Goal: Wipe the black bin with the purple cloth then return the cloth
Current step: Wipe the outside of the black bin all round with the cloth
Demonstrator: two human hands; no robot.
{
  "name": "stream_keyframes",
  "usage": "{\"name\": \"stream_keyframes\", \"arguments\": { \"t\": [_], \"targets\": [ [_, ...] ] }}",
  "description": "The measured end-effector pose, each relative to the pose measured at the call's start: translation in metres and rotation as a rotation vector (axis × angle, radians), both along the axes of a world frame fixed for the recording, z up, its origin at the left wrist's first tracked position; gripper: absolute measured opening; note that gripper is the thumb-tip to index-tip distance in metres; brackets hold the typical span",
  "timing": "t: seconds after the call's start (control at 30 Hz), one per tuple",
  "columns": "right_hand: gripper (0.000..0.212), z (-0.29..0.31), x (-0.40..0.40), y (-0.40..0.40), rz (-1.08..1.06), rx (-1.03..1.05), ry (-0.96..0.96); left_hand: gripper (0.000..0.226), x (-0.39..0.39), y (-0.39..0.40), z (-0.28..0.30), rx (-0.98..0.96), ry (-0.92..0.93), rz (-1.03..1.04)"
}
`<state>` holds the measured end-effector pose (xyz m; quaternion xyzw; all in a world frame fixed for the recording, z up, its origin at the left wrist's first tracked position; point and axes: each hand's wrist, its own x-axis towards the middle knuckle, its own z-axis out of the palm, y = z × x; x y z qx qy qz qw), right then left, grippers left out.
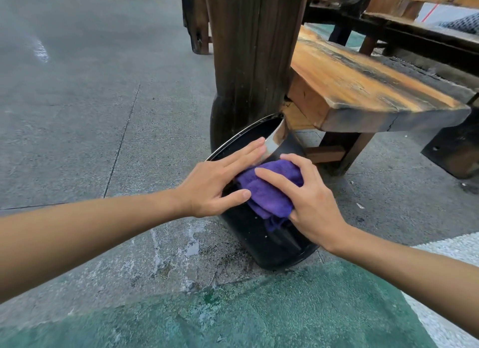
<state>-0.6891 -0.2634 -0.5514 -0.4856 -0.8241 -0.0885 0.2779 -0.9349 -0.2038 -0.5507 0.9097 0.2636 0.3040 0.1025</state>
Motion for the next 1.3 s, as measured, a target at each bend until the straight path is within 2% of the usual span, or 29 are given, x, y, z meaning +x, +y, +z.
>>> {"name": "stream_keyframes", "arguments": {
  "t": [0.1, 0.2, 0.37, 0.43, 0.5, 0.67, 0.73, 0.77, 0.8, 0.83, 0.9, 1.03, 1.17, 1.3],
  "targets": [
    [0.048, -0.001, 0.003, -0.006, 0.089, 0.027, -0.010, 0.076, 0.005, 0.002, -0.001, -0.009, -0.015, -0.007],
    [0.036, -0.002, 0.004, -0.006, 0.188, 0.081, -0.151, 0.076, 0.006, 0.003, -0.002, -0.040, -0.010, -0.032],
    [0.045, -0.014, 0.017, -0.011, 0.238, 0.219, -0.393, 0.075, -0.002, 0.004, -0.004, -0.047, -0.003, -0.037],
    [0.044, -0.024, 0.028, -0.019, 0.278, 0.183, -0.444, 0.074, -0.005, 0.004, -0.005, -0.045, 0.006, -0.032],
    [0.033, -0.031, 0.039, -0.028, 0.299, 0.142, -0.480, 0.074, -0.006, 0.004, -0.005, -0.048, 0.022, -0.028],
    [0.030, -0.035, 0.070, -0.042, 0.214, 0.002, -0.521, 0.076, 0.004, 0.002, -0.004, -0.044, 0.050, -0.022],
    [0.033, -0.034, 0.079, -0.042, 0.109, -0.086, -0.446, 0.076, 0.007, 0.001, -0.003, -0.044, 0.050, -0.017],
    [0.039, -0.032, 0.085, -0.041, 0.073, -0.067, -0.470, 0.076, 0.008, 0.001, -0.002, -0.045, 0.050, -0.017],
    [0.051, -0.028, 0.088, -0.041, 0.001, -0.115, -0.396, 0.077, 0.008, 0.001, -0.002, -0.049, 0.050, -0.017],
    [0.054, -0.022, 0.087, -0.037, -0.048, -0.104, -0.304, 0.077, 0.007, 0.000, -0.002, -0.051, 0.049, -0.018],
    [0.033, -0.003, 0.077, -0.027, -0.041, -0.071, -0.098, 0.077, 0.005, -0.001, -0.001, -0.053, 0.048, -0.018],
    [0.034, 0.032, 0.036, -0.008, 0.017, -0.078, 0.194, 0.079, 0.001, -0.002, 0.002, -0.064, 0.047, -0.019],
    [0.054, 0.037, -0.011, -0.007, 0.146, -0.056, 0.102, 0.085, 0.001, -0.005, 0.003, -0.049, 0.042, -0.017],
    [0.063, 0.009, -0.033, -0.021, 0.145, -0.087, 0.028, 0.090, -0.002, -0.004, 0.003, -0.066, 0.040, -0.029]
  ]
}}
